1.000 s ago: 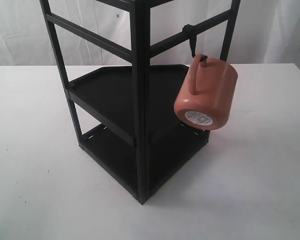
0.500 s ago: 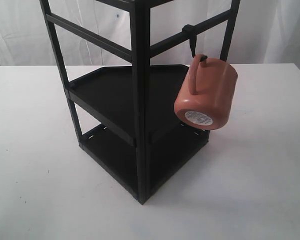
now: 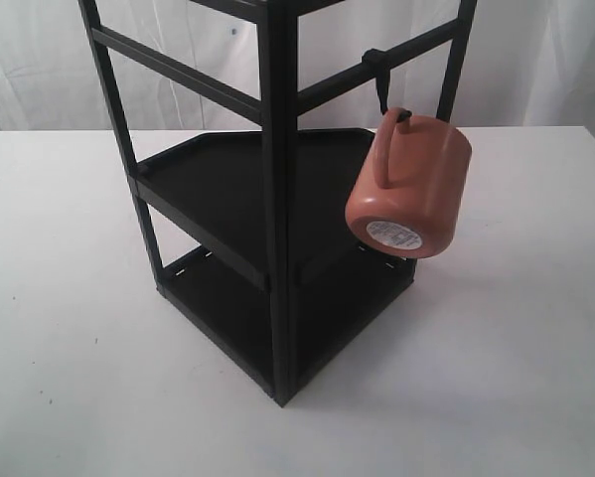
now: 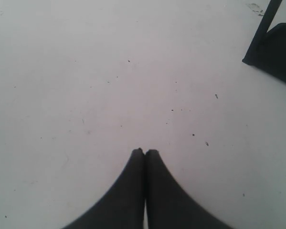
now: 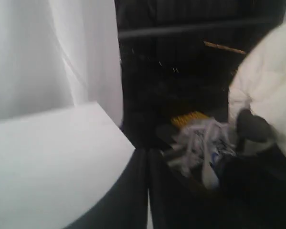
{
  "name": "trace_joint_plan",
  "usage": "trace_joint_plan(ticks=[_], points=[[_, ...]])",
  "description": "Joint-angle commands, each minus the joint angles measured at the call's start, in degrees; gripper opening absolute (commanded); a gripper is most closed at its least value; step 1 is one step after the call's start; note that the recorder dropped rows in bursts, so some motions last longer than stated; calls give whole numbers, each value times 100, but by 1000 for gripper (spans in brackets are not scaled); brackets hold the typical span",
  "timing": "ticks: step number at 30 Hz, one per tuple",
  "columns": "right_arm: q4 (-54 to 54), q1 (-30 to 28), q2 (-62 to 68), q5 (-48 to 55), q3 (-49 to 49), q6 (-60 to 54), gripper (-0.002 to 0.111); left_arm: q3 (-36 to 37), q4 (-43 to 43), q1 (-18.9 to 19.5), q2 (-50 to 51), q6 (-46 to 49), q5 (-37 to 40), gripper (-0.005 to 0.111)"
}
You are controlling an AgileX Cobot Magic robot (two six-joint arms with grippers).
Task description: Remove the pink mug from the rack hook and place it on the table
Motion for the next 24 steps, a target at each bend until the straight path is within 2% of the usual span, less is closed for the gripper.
trace_joint_plan(ticks=[1, 3, 6, 13, 15, 20, 24], points=[[985, 239, 521, 172, -57, -1779, 0, 37, -12, -40, -18, -1, 44, 0], [1364, 325, 726, 92, -57, -2284, 0, 37, -12, -40, -18, -1, 44, 0], [1777, 469, 930, -119, -57, -2405, 0, 37, -12, -40, -18, -1, 44, 0], [2639, 703, 1014, -1602, -119, -2405, 0, 37, -12, -40, -18, -1, 44, 0], [3000, 739, 1125, -1433, -231, -2405, 0, 37, -12, -40, -18, -1, 44, 0], [3524, 855, 1910, 103, -621, -2615, 0, 37, -12, -40, -18, -1, 44, 0], [4350, 1054, 2576, 337, -1006, -3648, 0, 37, -12, -40, -18, -1, 44, 0]])
